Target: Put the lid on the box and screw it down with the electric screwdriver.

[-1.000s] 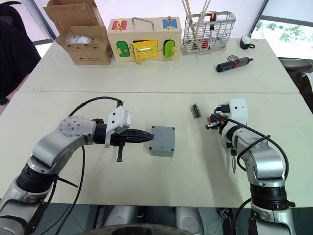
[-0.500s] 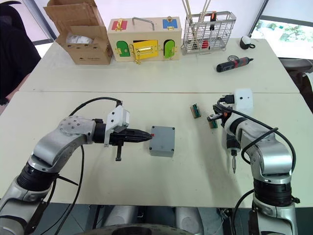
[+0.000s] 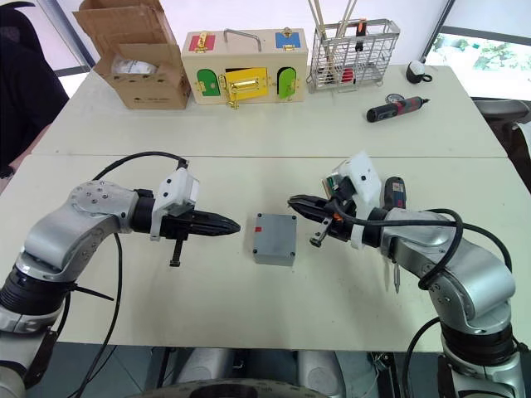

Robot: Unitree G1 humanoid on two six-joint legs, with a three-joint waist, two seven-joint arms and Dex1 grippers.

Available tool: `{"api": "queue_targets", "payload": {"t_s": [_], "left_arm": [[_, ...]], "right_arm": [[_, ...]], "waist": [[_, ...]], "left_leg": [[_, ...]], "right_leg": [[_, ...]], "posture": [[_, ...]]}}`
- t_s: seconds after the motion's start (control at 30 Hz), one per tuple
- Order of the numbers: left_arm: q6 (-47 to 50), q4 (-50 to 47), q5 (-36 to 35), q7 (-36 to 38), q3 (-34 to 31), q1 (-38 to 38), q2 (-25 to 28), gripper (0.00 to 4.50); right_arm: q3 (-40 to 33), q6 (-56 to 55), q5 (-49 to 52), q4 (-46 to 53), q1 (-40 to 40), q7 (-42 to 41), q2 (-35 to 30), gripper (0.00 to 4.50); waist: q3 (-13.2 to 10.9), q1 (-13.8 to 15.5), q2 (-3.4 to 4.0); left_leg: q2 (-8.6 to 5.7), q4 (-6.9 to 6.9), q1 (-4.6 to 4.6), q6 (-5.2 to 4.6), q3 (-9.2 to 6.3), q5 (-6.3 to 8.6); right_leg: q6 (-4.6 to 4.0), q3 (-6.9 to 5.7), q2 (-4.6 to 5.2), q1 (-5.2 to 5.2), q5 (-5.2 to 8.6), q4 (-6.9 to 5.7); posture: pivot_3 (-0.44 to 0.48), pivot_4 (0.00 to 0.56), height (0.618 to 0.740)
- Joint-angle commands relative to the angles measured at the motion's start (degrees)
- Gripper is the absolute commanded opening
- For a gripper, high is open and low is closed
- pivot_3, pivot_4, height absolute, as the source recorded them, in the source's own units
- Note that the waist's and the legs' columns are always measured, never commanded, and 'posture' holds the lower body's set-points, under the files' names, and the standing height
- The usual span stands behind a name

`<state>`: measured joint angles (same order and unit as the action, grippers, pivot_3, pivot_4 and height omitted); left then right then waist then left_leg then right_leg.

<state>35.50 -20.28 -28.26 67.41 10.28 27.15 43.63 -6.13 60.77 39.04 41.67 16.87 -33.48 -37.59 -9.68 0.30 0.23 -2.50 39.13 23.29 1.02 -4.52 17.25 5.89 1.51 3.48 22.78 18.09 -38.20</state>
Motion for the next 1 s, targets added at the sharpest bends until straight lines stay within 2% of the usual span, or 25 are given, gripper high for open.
{"api": "queue_targets", "payload": {"t_s": [0.03,1.0], "left_arm": [[0.02,-1.59,-1.47,0.08,-1.76,-0.08,0.38,0.0],[2.15,-4.96,-3.77,-4.48,-1.58,-1.98,-0.26,0.0]], "right_arm": [[0.48,-1.94,-0.32,0.82,-0.46,0.19,-1.02,0.04],[4.85,-6.31,-5.67,-3.93,-3.19,1.28,-2.67,0.04]], "waist": [[0.0,0.02,0.0],[0.0,0.02,0.0]], "left_leg": [[0.0,0.0,0.0,0.0,0.0,0.0],[0.0,0.0,0.0,0.01,0.0,0.0]], "right_leg": [[0.0,0.0,0.0,0.0,0.0,0.0],[0.0,0.03,0.0,0.0,0.0,0.0]], "posture": [[0.0,0.15,0.74],[0.0,0.15,0.74]]}}
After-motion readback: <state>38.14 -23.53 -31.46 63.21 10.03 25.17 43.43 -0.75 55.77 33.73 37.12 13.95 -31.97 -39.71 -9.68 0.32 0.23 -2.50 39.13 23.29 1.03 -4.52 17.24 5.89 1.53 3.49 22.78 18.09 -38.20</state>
